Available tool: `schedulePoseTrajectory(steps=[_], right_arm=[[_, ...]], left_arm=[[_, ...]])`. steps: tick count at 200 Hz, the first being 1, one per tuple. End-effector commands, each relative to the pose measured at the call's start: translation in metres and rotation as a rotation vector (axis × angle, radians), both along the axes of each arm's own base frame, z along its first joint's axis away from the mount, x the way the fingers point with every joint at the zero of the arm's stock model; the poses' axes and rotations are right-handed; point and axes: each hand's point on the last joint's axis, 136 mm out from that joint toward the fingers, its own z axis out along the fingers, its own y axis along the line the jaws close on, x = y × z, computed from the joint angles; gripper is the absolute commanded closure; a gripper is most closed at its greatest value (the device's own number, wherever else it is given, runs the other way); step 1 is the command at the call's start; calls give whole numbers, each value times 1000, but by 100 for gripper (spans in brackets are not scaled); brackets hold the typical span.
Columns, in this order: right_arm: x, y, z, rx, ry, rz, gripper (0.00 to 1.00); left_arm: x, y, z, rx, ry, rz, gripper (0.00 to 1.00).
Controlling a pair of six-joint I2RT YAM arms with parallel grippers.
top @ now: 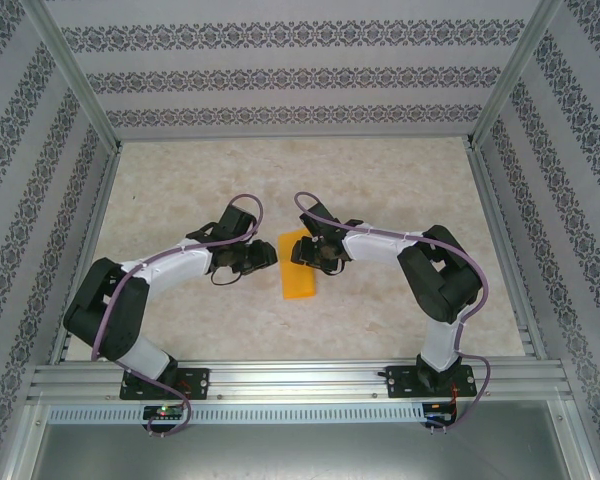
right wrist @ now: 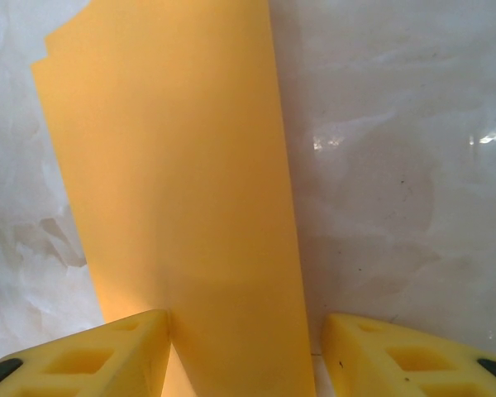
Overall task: Fold a paper plane with a square sheet of paper (pick it up from the middle)
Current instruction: Fold the square sheet of paper in half at the center of the table.
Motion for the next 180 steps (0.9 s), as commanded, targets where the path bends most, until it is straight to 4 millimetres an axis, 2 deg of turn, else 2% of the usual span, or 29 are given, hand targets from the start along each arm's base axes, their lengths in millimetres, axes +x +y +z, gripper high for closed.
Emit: schedulePoseTrajectory(steps=[1,39,71,124,156,180], right_arm=[[-14,-6,-35,-90,39,37,47],[-15,-11,-31,-88,35,34,47],[-11,-3,-27,63,36,-41,52],[-11,6,-27,64,25,36,47],[-14,-8,-32,-27,37,40,44],[-15,-4,-31,-31,29,79,42]], left_arm=[[13,-7,10,-9,-35,35,66],[17,23,17,103,-70,146,67],[17,38,29,128,-115,205,67],[15,35,29,104,-114,207,67],[15,34,28,101,-112,199,66],[15,33,28,100,-112,192,66]])
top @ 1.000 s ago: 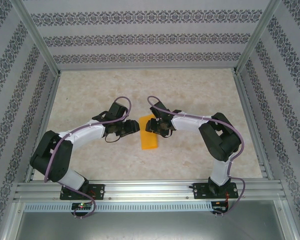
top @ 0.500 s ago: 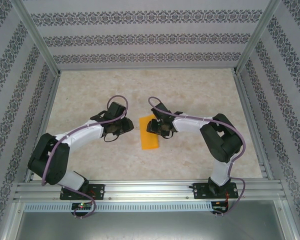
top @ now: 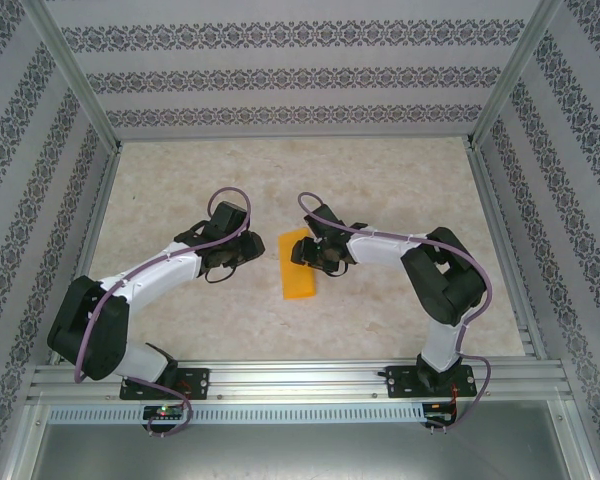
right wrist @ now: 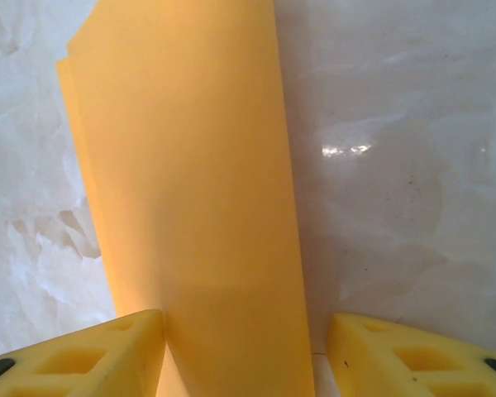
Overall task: Fold a paper plane with a square sheet of paper (pick it up from the middle)
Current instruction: Fold the square sheet of paper in half at the center of the table, then hold the square sheet of paper at the center of the table.
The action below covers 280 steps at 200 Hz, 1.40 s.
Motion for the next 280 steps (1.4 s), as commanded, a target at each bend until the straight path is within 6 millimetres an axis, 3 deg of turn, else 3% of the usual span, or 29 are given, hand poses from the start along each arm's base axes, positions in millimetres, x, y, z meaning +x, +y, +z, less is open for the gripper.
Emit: schedulePoseTrajectory(steps=[1,92,132,175,280], right_arm=[[-15,-5,-33,-83,52,60,42],[-17,-14,-42,-155,82,77,42],[-17,-15,-46,-168,91,78,43],[-18,-19,-47,-180,95,67,44],[-19,-20,-54,-188,105,41,45]], left_arm=[[-2,0,-4,6,8,1,66],[-3,-7,-6,-9,17,-32,65],[0,-19,-5,-55,16,-75,65],[4,-43,-12,-131,60,-135,84],[23,-87,-36,-241,135,-145,95]])
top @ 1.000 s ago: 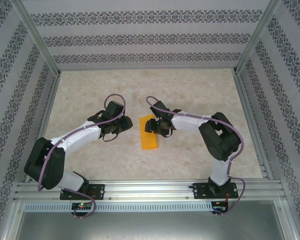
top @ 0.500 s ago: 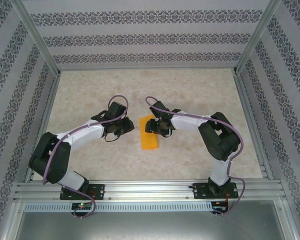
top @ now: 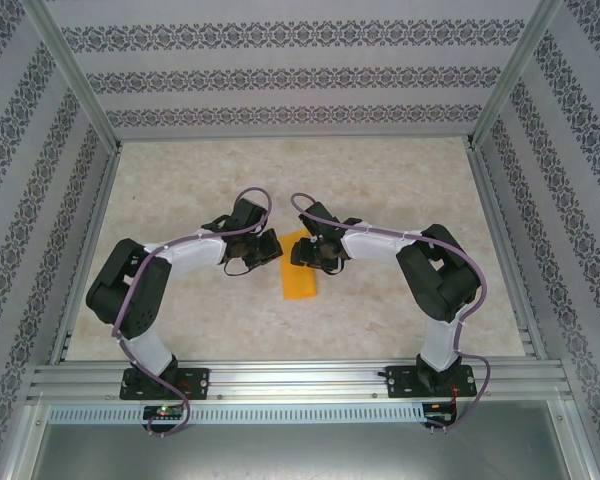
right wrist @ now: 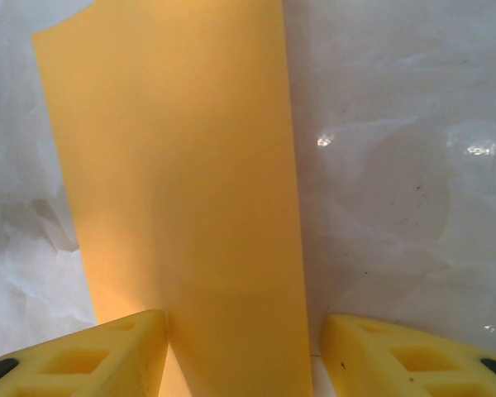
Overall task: Fold a paper plane with a square sheet of paper (pick it up from the middle)
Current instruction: Hold the square sheet of paper at the center of the table.
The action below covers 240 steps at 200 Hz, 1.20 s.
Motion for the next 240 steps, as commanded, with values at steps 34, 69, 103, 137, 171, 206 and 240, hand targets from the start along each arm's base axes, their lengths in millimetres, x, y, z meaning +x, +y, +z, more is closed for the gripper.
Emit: schedulePoseTrajectory(steps=[34,69,103,137,171,206,240], right_arm=[[-18,-19,-51,-110,88,-18,45],[-19,-19,-52,-110,91,-16,44],[-17,-17,-50,-104,88,-21,44],[-13,-14,-40,-89,73,-23,43],[4,-14,3,-34,-7,-44,41],[22,-15,65,124,-131,-59,38],[19,13,92,329,-148,17,64]], left_arm=[[10,-27,-5,-75,13,6,96],[7,-25,-21,-48,42,8,96],[1,-21,-37,-9,70,5,97],[-4,-17,-49,22,88,-5,97],[-9,-9,-57,71,97,-13,97],[-10,-5,-60,91,93,-22,97],[-9,-6,-61,98,93,-31,97]])
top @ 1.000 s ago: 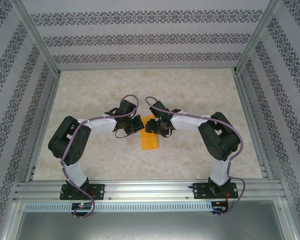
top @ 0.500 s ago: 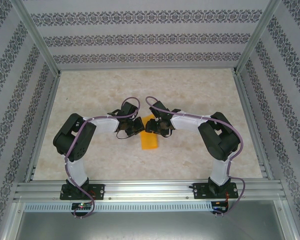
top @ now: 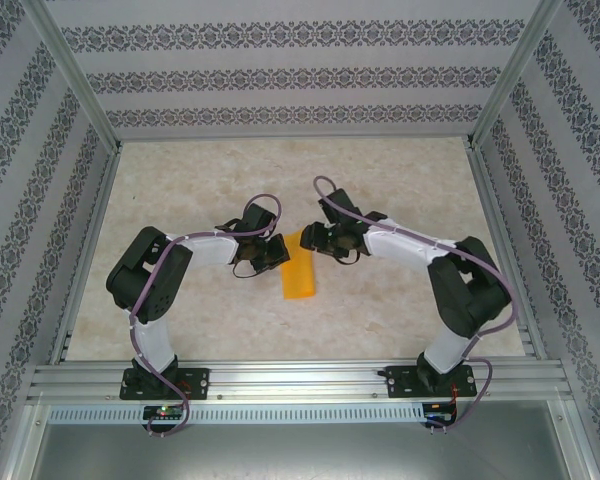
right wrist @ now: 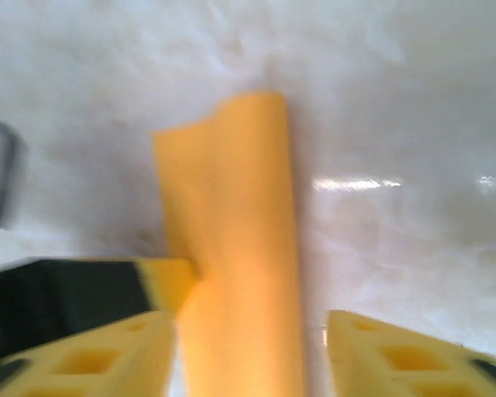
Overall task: Fold a paper plane with a square sheet of paper (pick it up from the middle)
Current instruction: Fold the square sheet of paper in half at the center of the table.
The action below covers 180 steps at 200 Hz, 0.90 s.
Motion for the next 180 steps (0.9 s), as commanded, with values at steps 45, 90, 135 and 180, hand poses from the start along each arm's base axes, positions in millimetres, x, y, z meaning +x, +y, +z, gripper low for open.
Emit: schedulePoseTrajectory(steps=[45,90,135,180], right_arm=[[-11,43,-14,203,70,108,86],[-16,35,-37,220,103,92,89],[-23,24,-62,201,143,79,90],[-35,13,-90,184,183,62,88]], left_arm=[[-10,8,-26,100,36,-25,97],[-11,9,-26,102,38,-25,97],[-12,10,-27,108,40,-26,97],[-12,12,-30,117,43,-24,97]])
